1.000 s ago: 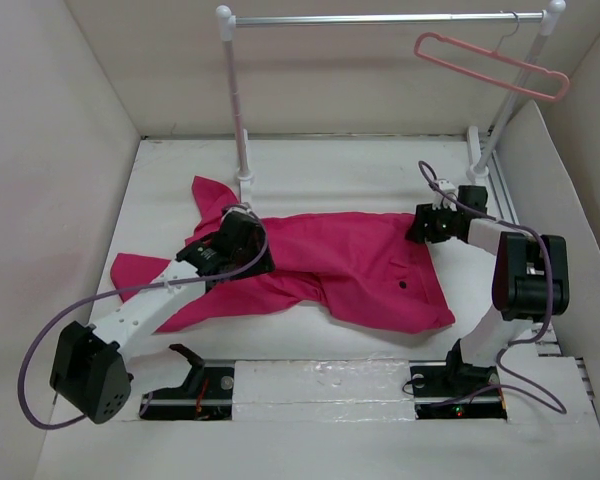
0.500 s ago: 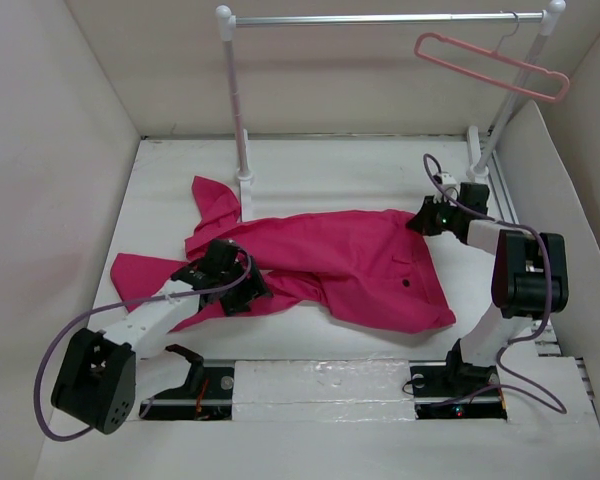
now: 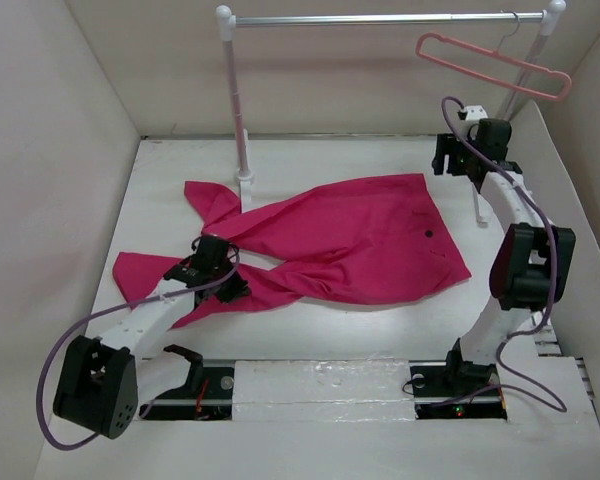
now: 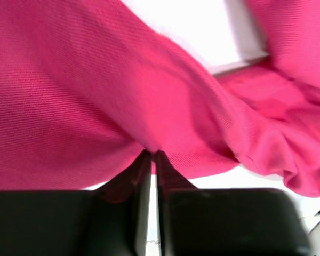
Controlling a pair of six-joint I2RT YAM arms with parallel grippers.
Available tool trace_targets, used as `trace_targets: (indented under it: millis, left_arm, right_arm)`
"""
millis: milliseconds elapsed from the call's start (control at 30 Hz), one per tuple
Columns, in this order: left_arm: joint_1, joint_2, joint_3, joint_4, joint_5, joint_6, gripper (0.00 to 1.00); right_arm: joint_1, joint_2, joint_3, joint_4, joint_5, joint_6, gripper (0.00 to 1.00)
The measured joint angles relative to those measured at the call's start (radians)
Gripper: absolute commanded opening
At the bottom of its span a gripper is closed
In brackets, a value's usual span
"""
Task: Place the trousers on the hanger
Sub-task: Flatten out the trousers on the hanger.
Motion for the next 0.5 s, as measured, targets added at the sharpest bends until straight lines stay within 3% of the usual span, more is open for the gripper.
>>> trace_targets:
  millis: [100,167,267,367,400,500]
  left_arm:
    - [0.000,-0.050,0.035,-0.032,-0.024,0.022,0.00]
    - [0.000,-0.077,0.065,-0.052,-0.036,0.042,0.00]
    - [0.000,-0.096,0.127,-0.090,-0.040,0.084,0.00]
    - [0.000,-0.101,0.163,-0.106,-0.040,0.119,0.13]
    - [0.000,-0.105,0.164,-0.108,-0.040,0.128,0.22]
    - [0.000,-0.110,0.164,-0.115,-0.039,0.143,0.27]
  right_arm:
    - [0.003,-0.153,-0.184,-0.012,0.008,-0.018,0.76]
    - [0.008,-0.290,-0.350,-0.045,0.017,-0.017,0.68]
    - [0.007,-0.481,-0.573,-0.102,0.023,-0.009,0.70]
    - [-0.027,-0.616,-0.735,-0.150,0.047,0.006,0.76]
    - [-0.047,-0.657,-0.782,-0.167,0.055,0.011,0.77]
    - [-0.156,-0.759,-0.875,-0.203,0.060,0.026,0.80]
